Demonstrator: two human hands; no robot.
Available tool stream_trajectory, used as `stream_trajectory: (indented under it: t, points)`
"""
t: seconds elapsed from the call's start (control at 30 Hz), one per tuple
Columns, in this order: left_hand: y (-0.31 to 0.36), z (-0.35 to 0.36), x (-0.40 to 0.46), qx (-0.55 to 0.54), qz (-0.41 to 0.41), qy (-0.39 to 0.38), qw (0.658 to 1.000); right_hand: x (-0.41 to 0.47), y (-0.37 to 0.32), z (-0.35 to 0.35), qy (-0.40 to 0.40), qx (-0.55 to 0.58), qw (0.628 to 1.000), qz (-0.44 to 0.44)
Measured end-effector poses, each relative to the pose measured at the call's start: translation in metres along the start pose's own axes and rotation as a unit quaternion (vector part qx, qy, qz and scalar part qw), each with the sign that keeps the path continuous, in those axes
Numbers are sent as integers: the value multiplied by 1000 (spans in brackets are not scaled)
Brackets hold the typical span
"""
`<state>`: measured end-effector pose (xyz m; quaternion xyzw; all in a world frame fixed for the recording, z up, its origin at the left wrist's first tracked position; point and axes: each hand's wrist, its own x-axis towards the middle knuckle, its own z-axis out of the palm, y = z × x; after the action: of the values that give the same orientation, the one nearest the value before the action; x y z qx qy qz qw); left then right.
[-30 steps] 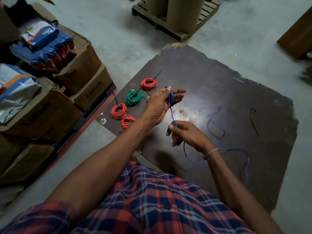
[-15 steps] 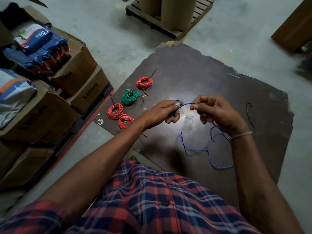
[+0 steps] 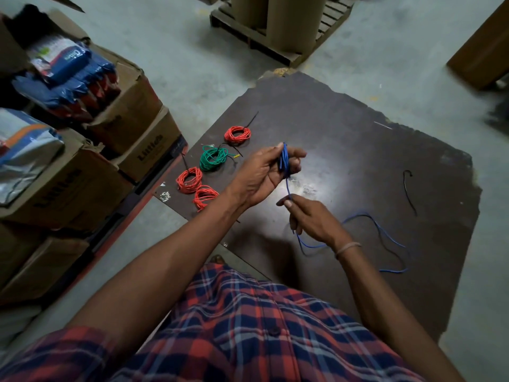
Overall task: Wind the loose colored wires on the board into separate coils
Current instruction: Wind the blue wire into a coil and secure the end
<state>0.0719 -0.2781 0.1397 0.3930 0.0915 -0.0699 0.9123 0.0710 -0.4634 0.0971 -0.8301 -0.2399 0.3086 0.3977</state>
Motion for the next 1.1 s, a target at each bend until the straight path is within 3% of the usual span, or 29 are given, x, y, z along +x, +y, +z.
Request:
stream_trajectory:
  t: [0.1, 0.2, 0.33, 0.43, 0.47, 0.6, 0.77, 0.93, 1.03, 1.1]
  points:
    - [-11, 1, 7, 22, 25, 3, 999, -14, -5, -12, -51, -19, 998, -33]
    - [-22, 1, 16, 170, 77, 46, 981, -24, -10, -30, -83, -49, 993, -67]
    - [-33, -1, 21, 406, 91, 59, 908, -38, -20, -52, -90, -30, 991, -93]
    - [-32, 2, 12, 543, 54, 14, 838, -44, -25, -75, -27, 72, 992, -98]
    - [-33, 3, 8, 539, 41, -4, 841, -45, -23, -83, 4, 92, 990, -102]
    - [-41, 15, -11, 371, -35, -83, 924, -35, -3, -104, 108, 146, 978, -99]
    - [-42, 27, -23, 224, -80, -104, 966, -14, 22, -85, 168, 188, 967, -35]
    - [-33, 33, -22, -20, -54, -91, 994, -29, 36, -38, 67, 170, 983, 29]
    - [-34, 38, -17, -121, -4, -27, 992, -48, 26, -21, 0, 153, 988, -1]
    - [-40, 36, -11, -129, 31, -2, 991, -61, 18, -21, -37, 109, 993, -37]
